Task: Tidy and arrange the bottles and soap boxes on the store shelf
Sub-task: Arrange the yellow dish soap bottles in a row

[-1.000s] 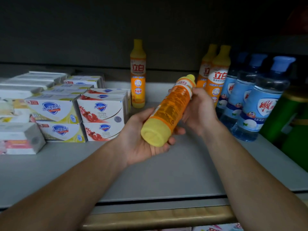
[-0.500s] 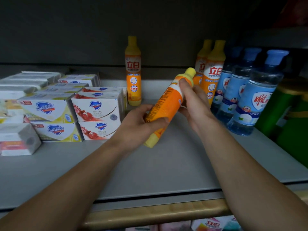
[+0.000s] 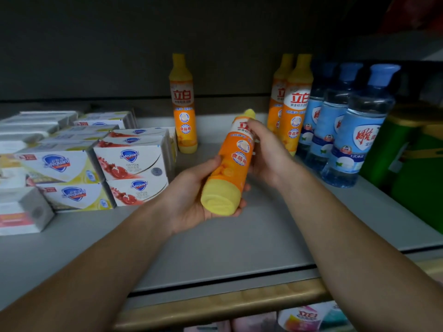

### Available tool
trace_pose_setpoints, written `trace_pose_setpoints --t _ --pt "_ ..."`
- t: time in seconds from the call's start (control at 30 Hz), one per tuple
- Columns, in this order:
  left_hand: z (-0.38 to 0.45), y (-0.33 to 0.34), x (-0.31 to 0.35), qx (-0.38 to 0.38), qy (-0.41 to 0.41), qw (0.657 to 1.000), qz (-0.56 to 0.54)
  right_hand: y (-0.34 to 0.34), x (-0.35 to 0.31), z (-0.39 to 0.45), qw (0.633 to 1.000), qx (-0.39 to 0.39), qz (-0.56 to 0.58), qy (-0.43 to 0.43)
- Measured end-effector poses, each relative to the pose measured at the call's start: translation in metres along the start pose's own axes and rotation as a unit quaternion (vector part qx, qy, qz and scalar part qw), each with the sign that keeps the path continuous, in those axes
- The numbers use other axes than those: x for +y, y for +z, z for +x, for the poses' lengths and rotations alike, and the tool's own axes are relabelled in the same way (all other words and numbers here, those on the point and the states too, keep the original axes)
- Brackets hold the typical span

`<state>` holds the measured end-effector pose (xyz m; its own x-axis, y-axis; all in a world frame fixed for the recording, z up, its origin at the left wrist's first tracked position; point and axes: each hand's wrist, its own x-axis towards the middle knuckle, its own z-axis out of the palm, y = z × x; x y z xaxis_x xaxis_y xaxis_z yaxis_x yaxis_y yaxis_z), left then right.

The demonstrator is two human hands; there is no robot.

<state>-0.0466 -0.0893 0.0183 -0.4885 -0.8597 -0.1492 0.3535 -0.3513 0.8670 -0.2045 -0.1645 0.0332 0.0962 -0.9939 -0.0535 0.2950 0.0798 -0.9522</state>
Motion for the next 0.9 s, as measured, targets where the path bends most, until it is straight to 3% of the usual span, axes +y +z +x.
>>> trace_pose_setpoints --t 0.17,0.27,0.37,0.57,0.8,0.9 --pt "0.012 -0.006 -0.020 -0.020 0.130 0.980 0.147 0.009 -0.015 -0.019 0.983 0.069 -0.081 -0.151" --pt "0.014 -0.008 -0.019 -0.013 0.225 0.947 0.230 0.016 -0.025 -0.036 0.946 0.094 -0.156 -0.268" --pt "0.012 -0.006 -0.017 -0.002 0.266 0.911 0.315 0.018 -0.030 -0.048 0.907 0.080 -0.236 -0.340" --pt "0.014 -0.001 -0.020 -0.006 0.269 0.870 0.414 0.011 -0.028 -0.064 0.881 0.065 -0.312 -0.349" --pt "0.009 -0.009 -0.014 0.056 0.271 0.814 0.511 -0.006 0.006 -0.094 0.881 0.061 -0.392 -0.257" --pt "0.008 -0.016 -0.014 0.078 0.240 0.768 0.589 -0.011 0.008 -0.097 0.867 0.088 -0.423 -0.248"
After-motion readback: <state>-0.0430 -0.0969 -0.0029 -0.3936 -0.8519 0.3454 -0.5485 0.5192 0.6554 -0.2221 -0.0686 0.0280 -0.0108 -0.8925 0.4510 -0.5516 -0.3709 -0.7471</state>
